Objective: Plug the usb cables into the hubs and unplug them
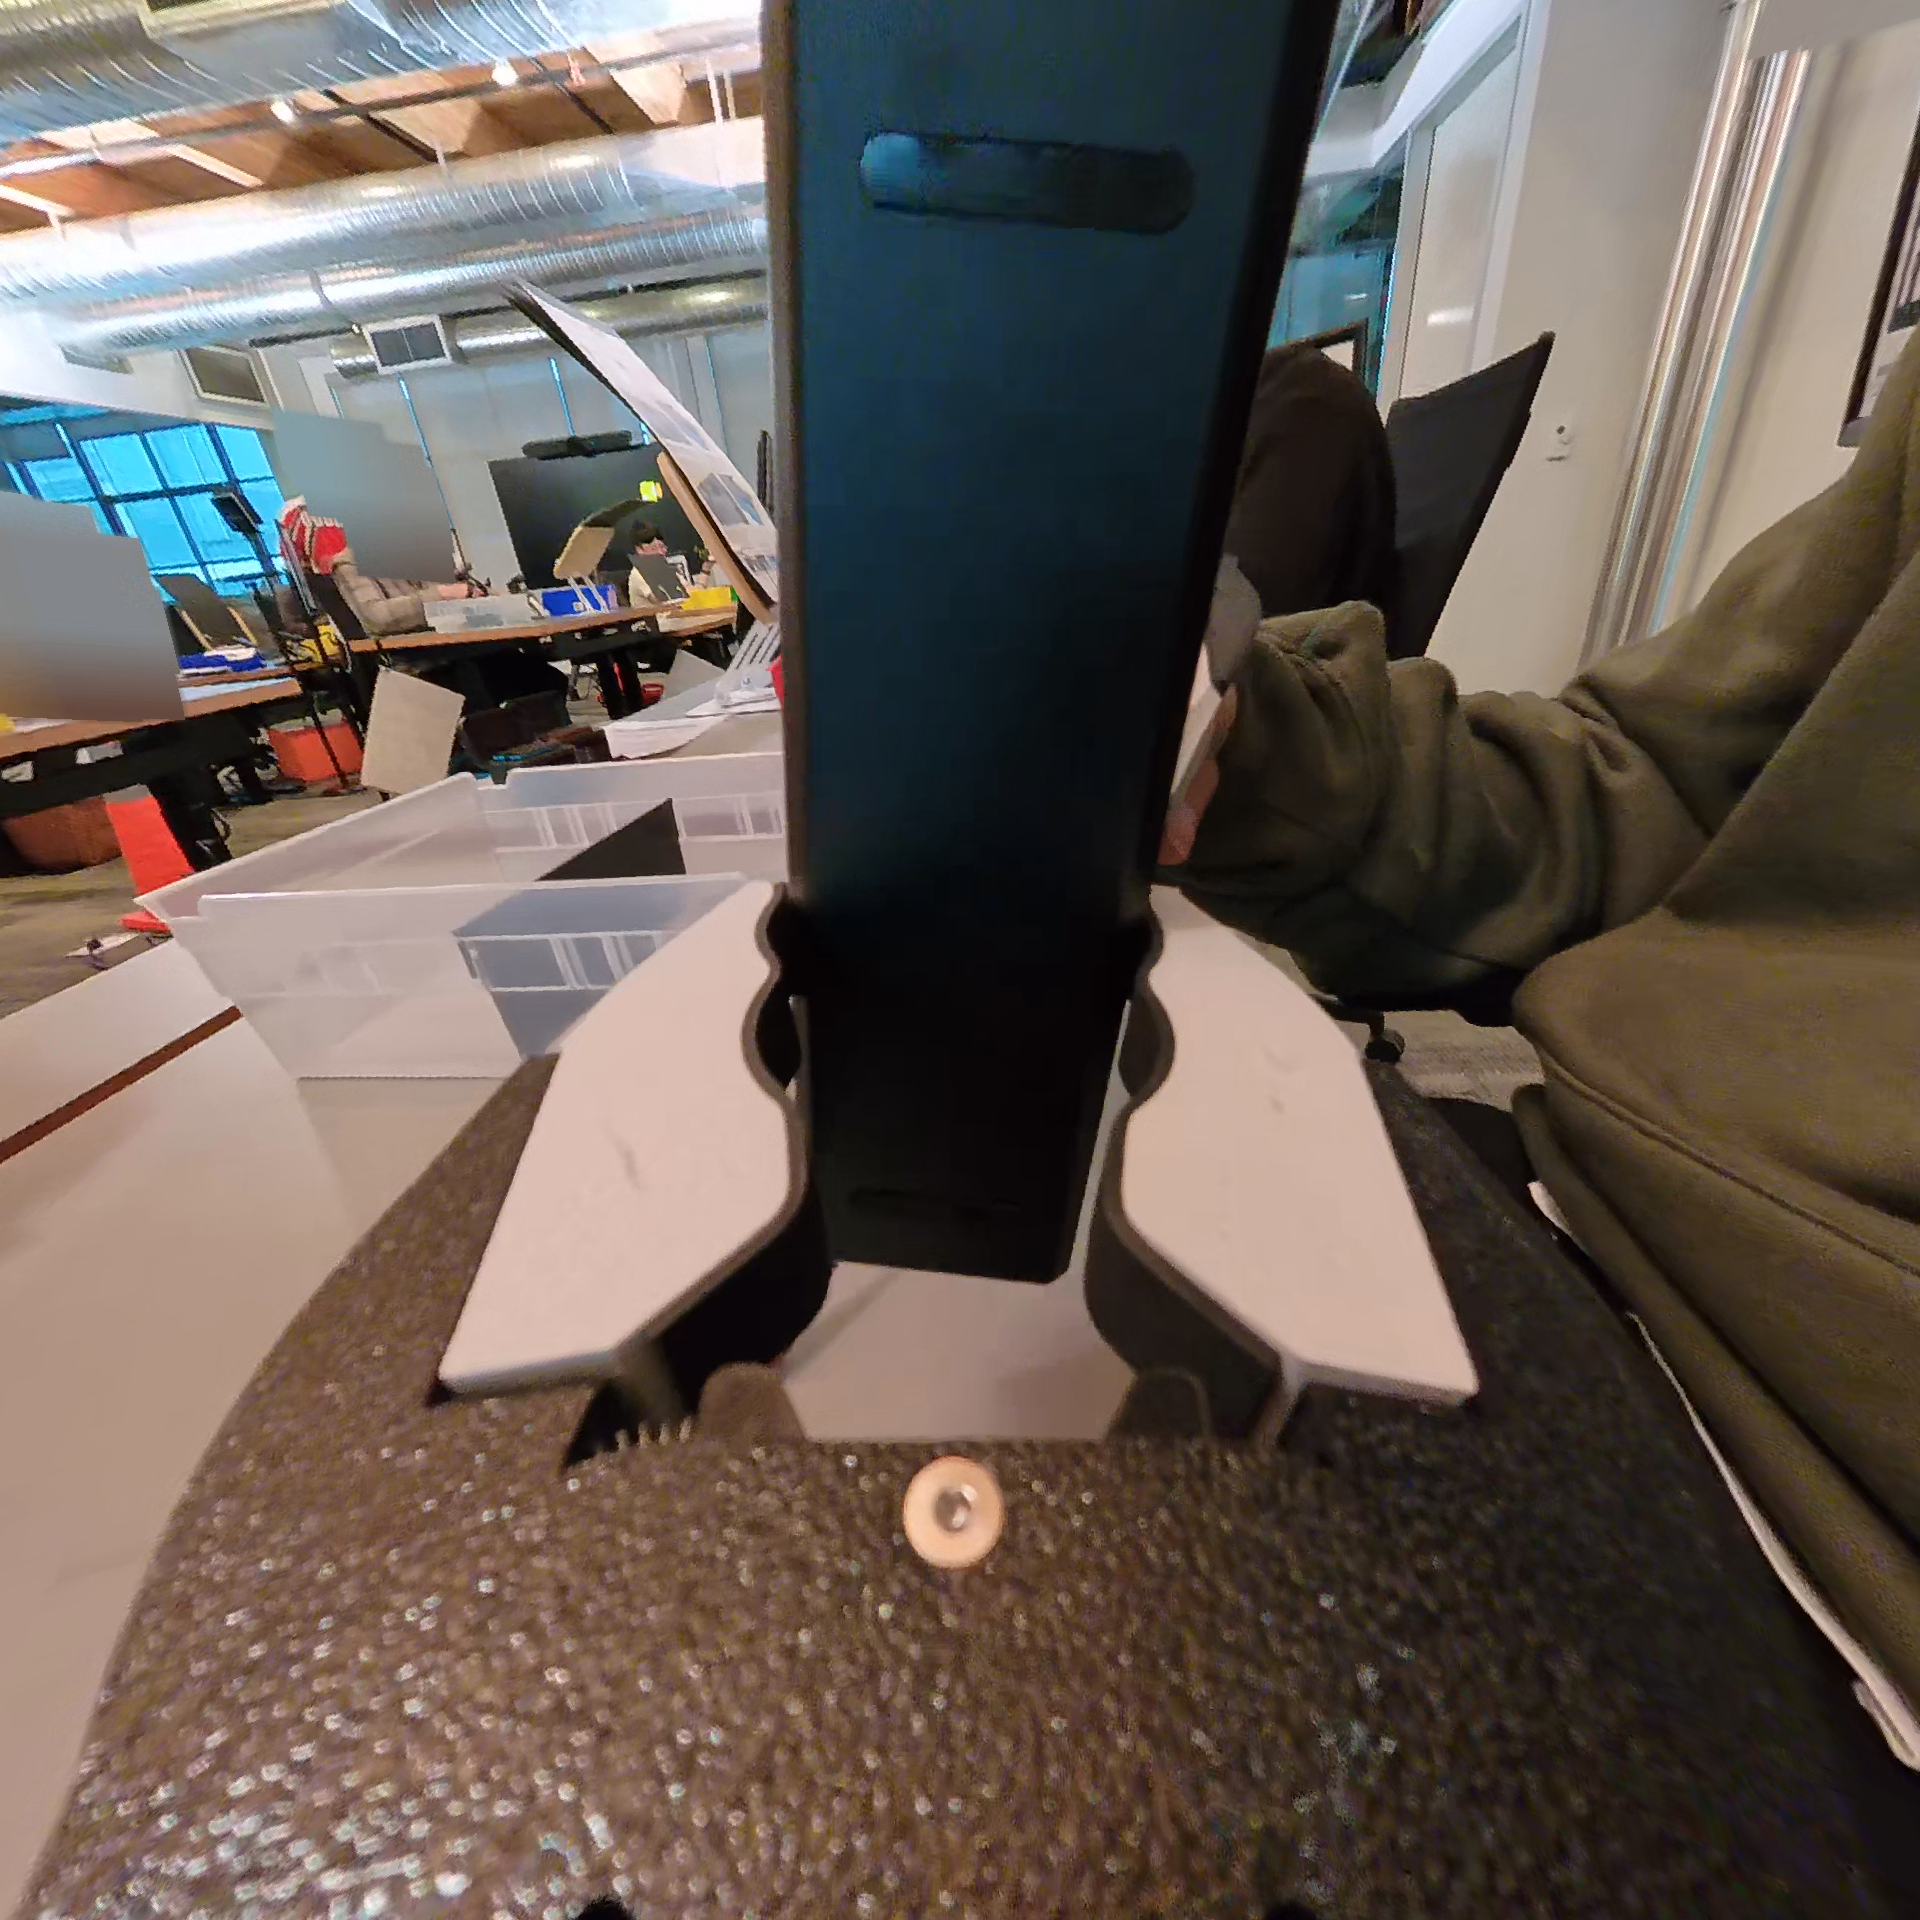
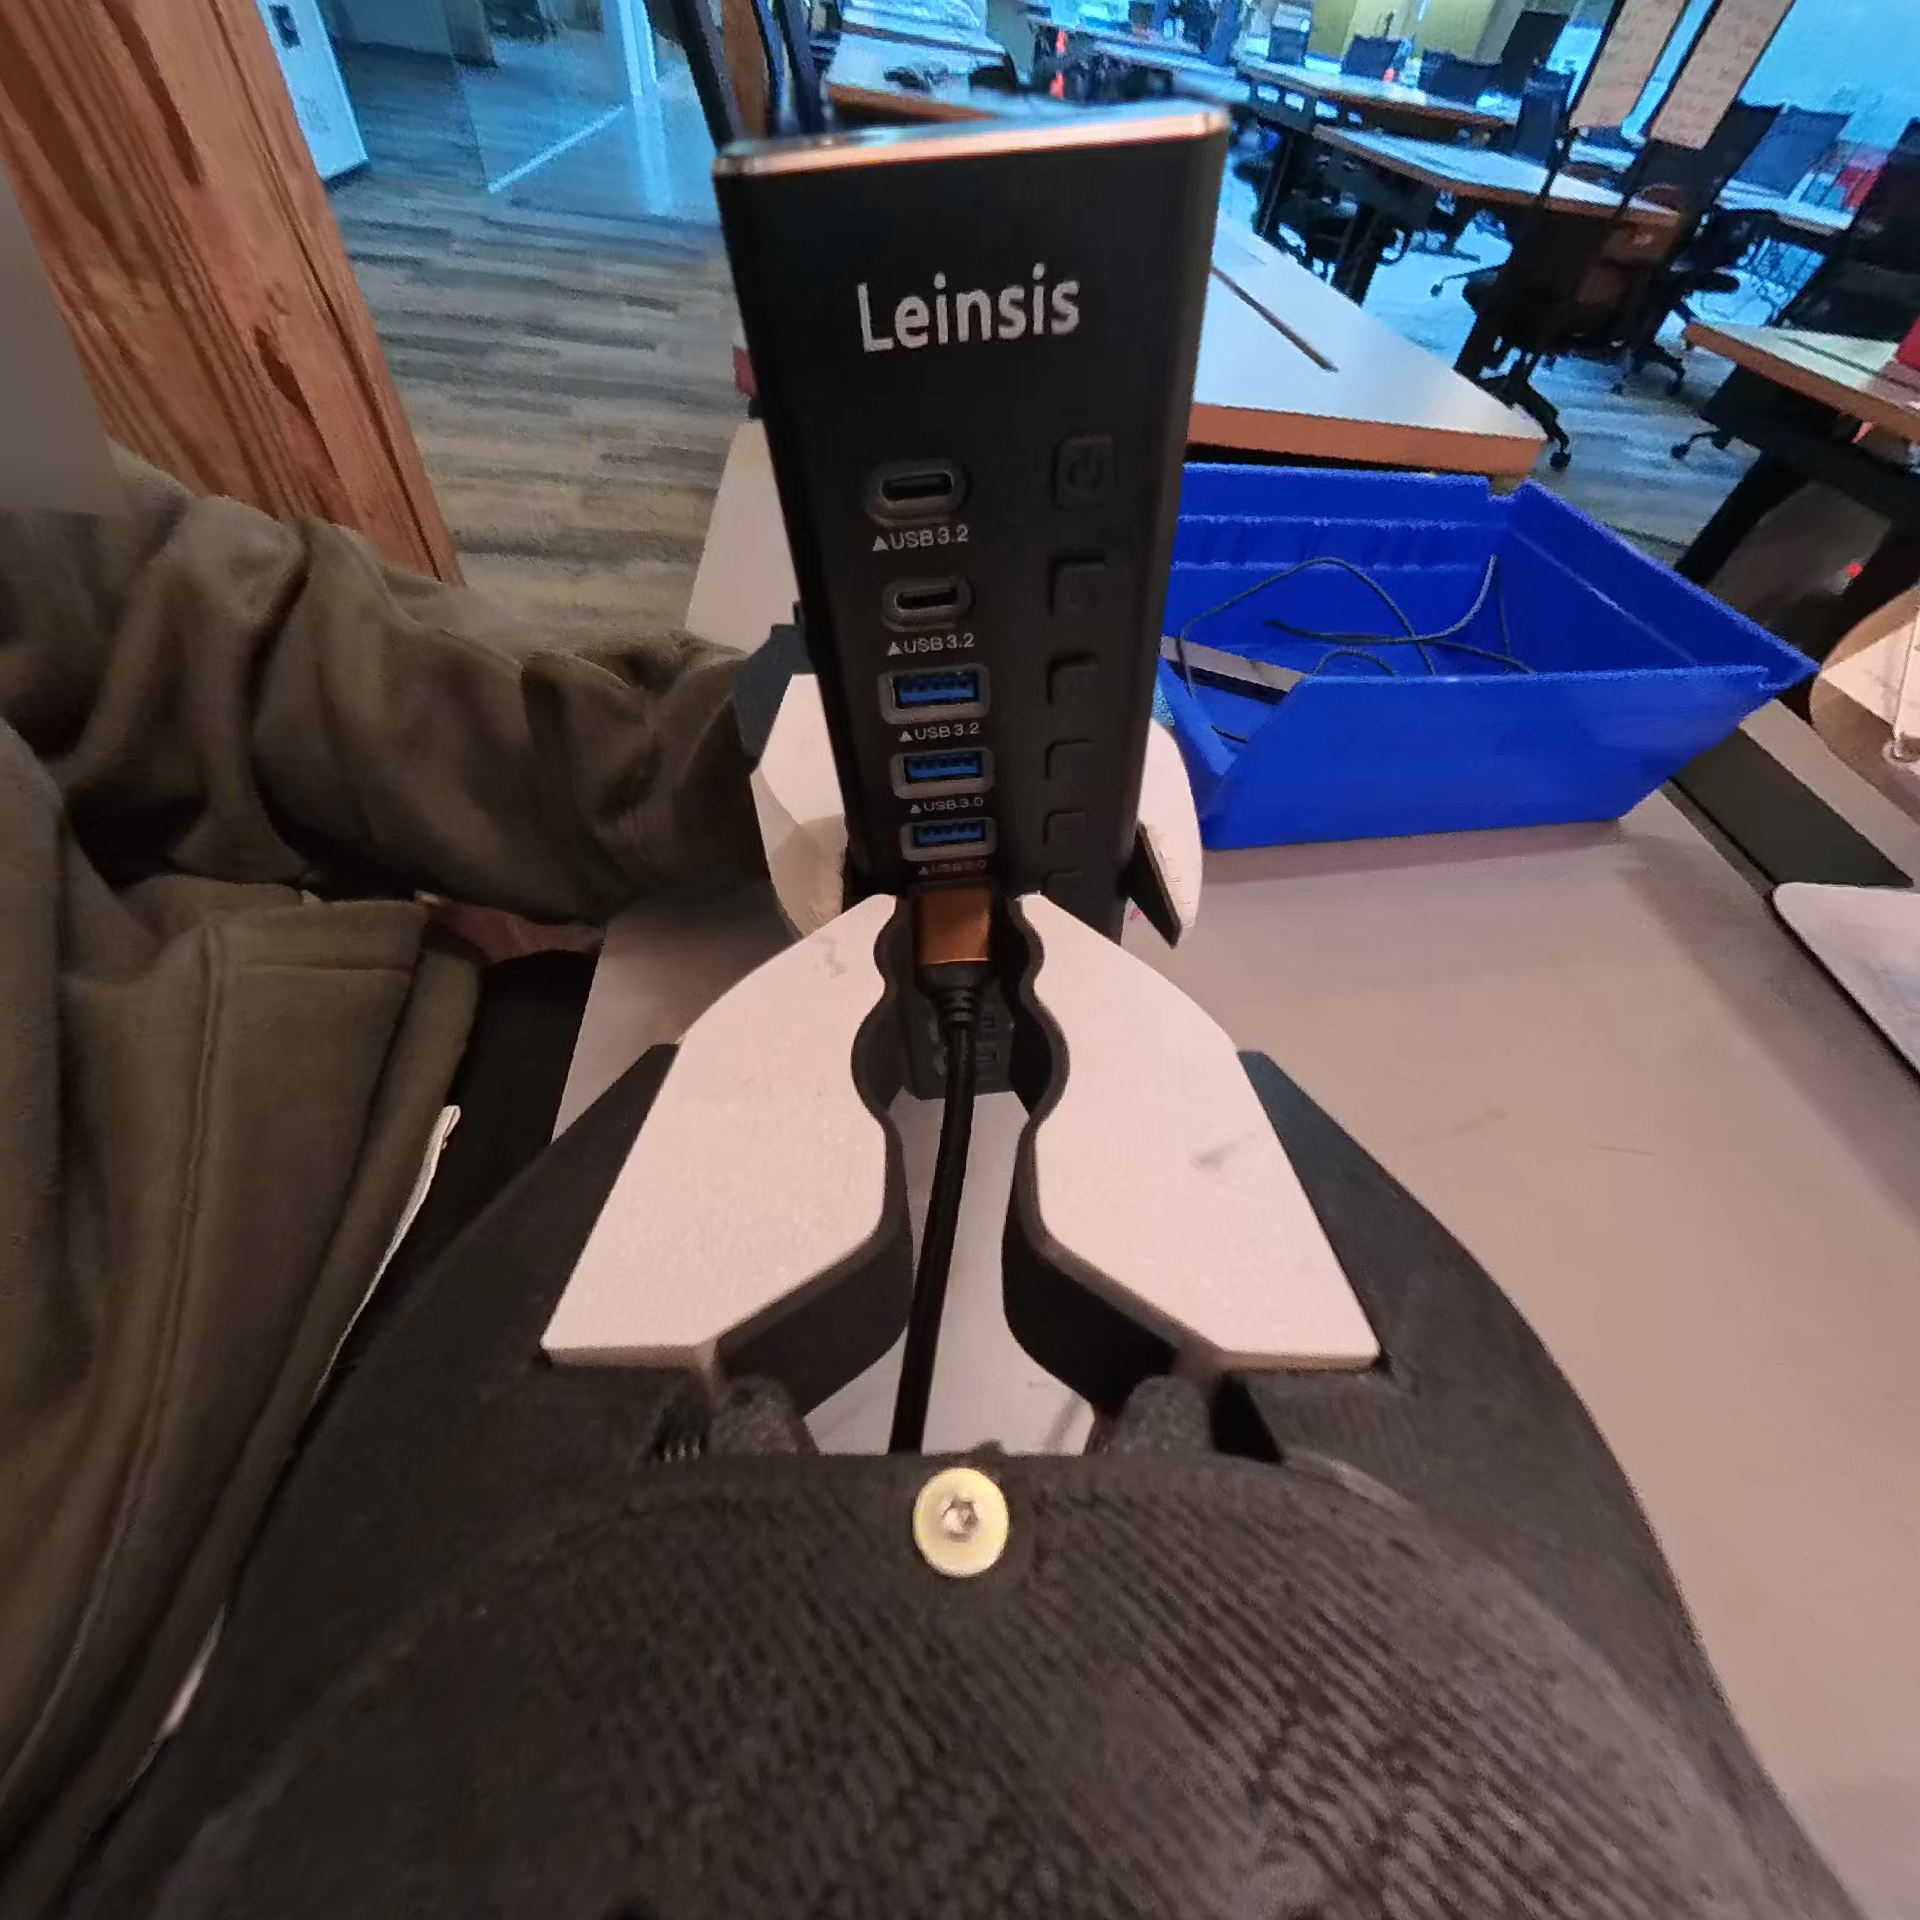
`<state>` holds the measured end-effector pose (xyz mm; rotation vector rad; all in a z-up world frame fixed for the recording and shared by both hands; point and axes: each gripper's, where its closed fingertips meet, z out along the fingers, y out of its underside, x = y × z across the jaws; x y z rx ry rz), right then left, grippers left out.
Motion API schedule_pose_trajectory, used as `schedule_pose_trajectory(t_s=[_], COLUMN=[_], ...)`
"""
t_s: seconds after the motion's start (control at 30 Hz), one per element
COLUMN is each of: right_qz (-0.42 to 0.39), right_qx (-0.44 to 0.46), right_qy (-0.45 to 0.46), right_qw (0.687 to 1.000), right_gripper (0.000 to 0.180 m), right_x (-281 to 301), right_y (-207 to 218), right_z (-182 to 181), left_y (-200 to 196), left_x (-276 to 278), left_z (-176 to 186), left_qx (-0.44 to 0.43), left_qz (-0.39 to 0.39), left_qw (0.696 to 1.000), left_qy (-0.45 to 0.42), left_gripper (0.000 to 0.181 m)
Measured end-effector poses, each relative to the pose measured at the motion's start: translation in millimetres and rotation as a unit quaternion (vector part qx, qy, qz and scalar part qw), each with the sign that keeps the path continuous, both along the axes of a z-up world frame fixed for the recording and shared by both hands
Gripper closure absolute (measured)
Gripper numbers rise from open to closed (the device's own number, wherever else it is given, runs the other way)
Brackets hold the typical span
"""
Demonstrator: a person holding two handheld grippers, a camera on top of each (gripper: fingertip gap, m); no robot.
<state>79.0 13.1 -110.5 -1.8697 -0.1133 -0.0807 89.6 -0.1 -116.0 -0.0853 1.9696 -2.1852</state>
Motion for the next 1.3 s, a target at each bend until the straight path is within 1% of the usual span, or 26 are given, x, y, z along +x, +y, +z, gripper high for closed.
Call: schedule_pose_trajectory(t_s=[0.13, 0.27, 0.4, 0.47, 0.57, 0.63, 0.7, 0.8, 0.9, 0.97, 1.0, 1.03, 1.07, 1.1, 1.13, 1.17, 1.23, 1.3], right_qz=[-0.021, -0.026, -0.033, -0.029, -0.013, -0.014, -0.009, -0.008, -0.011, -0.022, -0.043, -0.104, -0.141, -0.115, -0.103, -0.13, -0.182, -0.225], right_qx=[-0.023, -0.039, -0.042, -0.032, -0.042, -0.056, -0.042, -0.051, -0.041, -0.057, -0.092, -0.124, -0.091, -0.011, 0.066, 0.102, 0.088, 0.127], right_qy=[-0.002, 0.012, -0.015, -0.017, 0.0, -0.016, -0.007, -0.013, 0.008, -0.002, -0.025, -0.073, -0.075, -0.018, 0.01, -0.013, -0.095, -0.166], right_qw=[1.0, 0.999, 0.998, 0.999, 0.999, 0.998, 0.999, 0.999, 0.999, 0.998, 0.995, 0.984, 0.983, 0.993, 0.992, 0.986, 0.975, 0.952], right_gripper=[0.163, 0.163, 0.163, 0.163, 0.163, 0.163, 0.163, 0.163, 0.163, 0.163, 0.163, 0.164, 0.164, 0.164, 0.164, 0.164, 0.164, 0.164], right_x=[0.4, 4.2, 4.9, 3.9, 0.3, 0.7, 0.6, 1.9, 2.9, 3.7, 10.3, 32.2, 45.6, 39.5, 37.7, 46.0, 55.9, 55.9], right_y=[0.4, -1.7, 0.2, 1.2, -2.2, -5.4, -5.1, -6.7, -4.0, -3.0, -11.8, -31.2, -46.3, -51.1, -56.6, -66.0, -87.4, -114.3], right_z=[0.8, -6.2, -1.9, 2.4, 0.5, -1.8, 1.4, 0.2, 0.5, -4.8, -10.3, -10.8, 5.1, 30.7, 58.2, 75.3, 89.7, 118.5], left_y=[0.8, -1.0, 0.4, 1.4, -0.4, -3.3, -3.6, -4.6, -2.5, 1.4, 7.5, 24.4, 47.3, 63.8, 69.0, 66.6, 61.2, 60.1], left_x=[-0.7, 3.1, 2.9, 2.7, -1.2, -1.7, -2.0, -0.7, -0.4, 0.7, 2.3, 9.6, 19.2, 23.3, 21.7, 15.9, 9.7, 7.0], left_z=[2.1, -4.5, -1.6, 2.8, 2.9, 0.1, 2.7, 2.0, 3.7, 1.7, 2.7, 11.0, 22.4, 31.1, 38.4, 43.8, 51.0, 51.9], left_qx=[-0.014, -0.007, -0.024, -0.037, -0.023, -0.011, -0.02, -0.009, -0.019, -0.022, -0.035, -0.073, -0.114, -0.129, -0.132, -0.123, -0.109, -0.088], left_qz=[-0.006, -0.001, -0.007, -0.011, -0.016, -0.014, -0.021, -0.014, -0.016, -0.017, -0.015, 0.001, 0.026, 0.043, 0.047, 0.038, 0.04, 0.032], left_qw=[1.0, 1.0, 1.0, 0.999, 1.0, 1.0, 0.999, 1.0, 1.0, 0.999, 0.999, 0.997, 0.992, 0.99, 0.99, 0.992, 0.993, 0.995], left_qy=[-0.002, 0.005, 0.011, 0.015, 0.008, 0.007, 0.017, 0.013, 0.018, 0.021, 0.025, 0.035, 0.044, 0.036, 0.025, 0.011, -0.02, -0.02], left_gripper=[0.121, 0.12, 0.121, 0.121, 0.121, 0.121, 0.121, 0.12, 0.12, 0.121, 0.12, 0.121, 0.12, 0.121, 0.121, 0.121, 0.121, 0.121])
